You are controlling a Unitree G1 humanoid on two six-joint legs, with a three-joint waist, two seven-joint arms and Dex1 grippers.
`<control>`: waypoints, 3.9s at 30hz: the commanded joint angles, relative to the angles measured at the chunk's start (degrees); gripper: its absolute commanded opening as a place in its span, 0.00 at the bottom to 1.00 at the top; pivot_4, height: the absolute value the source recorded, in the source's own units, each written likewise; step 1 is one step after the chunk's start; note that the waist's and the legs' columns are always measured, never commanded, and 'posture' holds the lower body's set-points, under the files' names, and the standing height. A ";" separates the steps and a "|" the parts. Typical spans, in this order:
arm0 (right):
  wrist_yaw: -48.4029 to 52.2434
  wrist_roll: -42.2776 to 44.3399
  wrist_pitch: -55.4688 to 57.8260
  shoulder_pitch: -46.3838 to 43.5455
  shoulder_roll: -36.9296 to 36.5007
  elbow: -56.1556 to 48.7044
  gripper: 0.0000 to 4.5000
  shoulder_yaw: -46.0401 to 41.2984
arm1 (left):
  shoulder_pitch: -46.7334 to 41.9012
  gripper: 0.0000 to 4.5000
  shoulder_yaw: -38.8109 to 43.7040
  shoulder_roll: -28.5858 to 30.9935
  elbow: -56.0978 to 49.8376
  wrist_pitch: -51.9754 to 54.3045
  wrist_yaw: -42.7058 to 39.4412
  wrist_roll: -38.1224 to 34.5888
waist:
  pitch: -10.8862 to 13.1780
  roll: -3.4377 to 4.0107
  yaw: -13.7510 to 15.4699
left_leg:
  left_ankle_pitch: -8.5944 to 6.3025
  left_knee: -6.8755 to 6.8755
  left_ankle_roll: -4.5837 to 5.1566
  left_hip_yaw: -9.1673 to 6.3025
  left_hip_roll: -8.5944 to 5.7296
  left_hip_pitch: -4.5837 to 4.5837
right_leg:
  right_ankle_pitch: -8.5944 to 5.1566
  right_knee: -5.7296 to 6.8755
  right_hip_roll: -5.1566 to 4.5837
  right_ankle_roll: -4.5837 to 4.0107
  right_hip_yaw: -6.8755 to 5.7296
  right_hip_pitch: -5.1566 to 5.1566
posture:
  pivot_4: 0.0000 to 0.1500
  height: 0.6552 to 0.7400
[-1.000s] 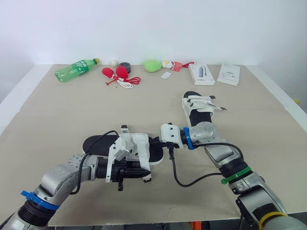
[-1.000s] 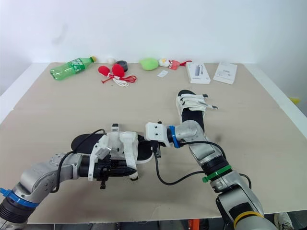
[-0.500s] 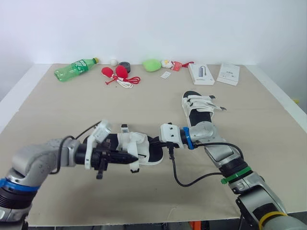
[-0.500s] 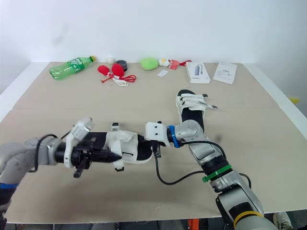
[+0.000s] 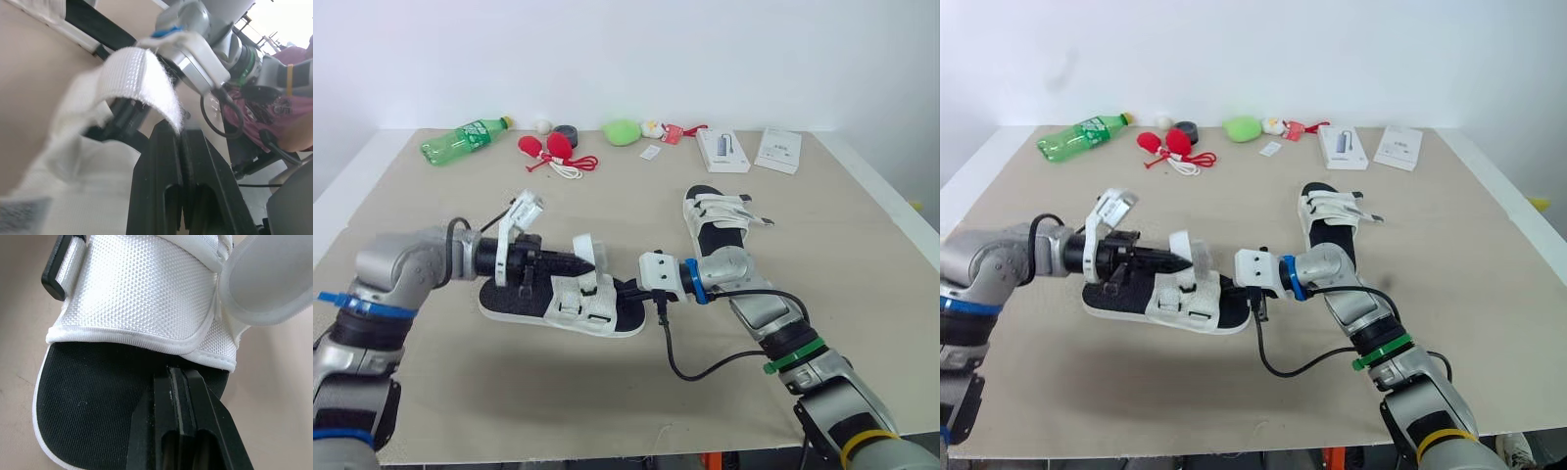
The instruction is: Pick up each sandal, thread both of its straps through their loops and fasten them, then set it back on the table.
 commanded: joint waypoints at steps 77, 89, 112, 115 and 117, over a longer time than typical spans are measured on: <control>-1.49 -3.97 2.94 3.47 -1.57 3.50 0.00 2.12 | 3.40 0.07 -12.83 -3.84 -2.00 -12.38 -14.37 22.26 | -0.02 0.03 -0.36 | 0.02 0.00 0.05 -0.12 0.01 0.00 | 0.00 0.02 0.08 0.01 0.04 0.07 | 1.00 1.00; -1.50 -3.98 2.99 3.75 -2.13 3.23 0.00 1.91 | 0.34 0.47 -4.57 -4.77 -5.62 -7.47 -12.20 15.11 | -0.01 0.02 -0.36 | 0.03 0.01 0.06 -0.12 0.01 -0.01 | 0.00 0.02 0.08 0.01 0.04 0.06 | 1.00 1.00; -1.27 -4.07 2.51 4.10 -2.35 3.15 0.00 2.19 | 9.09 0.01 -7.42 -3.33 -10.05 -14.93 -8.64 19.21 | -0.02 0.02 -0.41 | 0.03 0.00 0.06 -0.13 0.01 0.00 | 0.00 0.03 0.10 0.01 0.07 0.08 | 1.00 1.00; -1.20 -4.08 2.55 4.26 -2.49 2.97 0.00 2.16 | 10.11 0.01 -7.59 -3.06 -10.52 -15.52 -8.92 19.36 | -0.03 0.03 -0.41 | 0.03 0.01 0.06 -0.12 0.01 0.00 | 0.00 0.02 0.10 0.01 0.08 0.09 | 1.00 1.00; -1.16 -4.13 2.45 4.23 -2.52 3.05 0.00 2.17 | 10.35 0.01 -7.77 -2.77 -10.93 -15.59 -8.92 19.40 | -0.03 0.03 -0.41 | 0.03 0.01 0.06 -0.12 0.01 0.01 | 0.00 0.02 0.10 0.01 0.09 0.09 | 1.00 1.00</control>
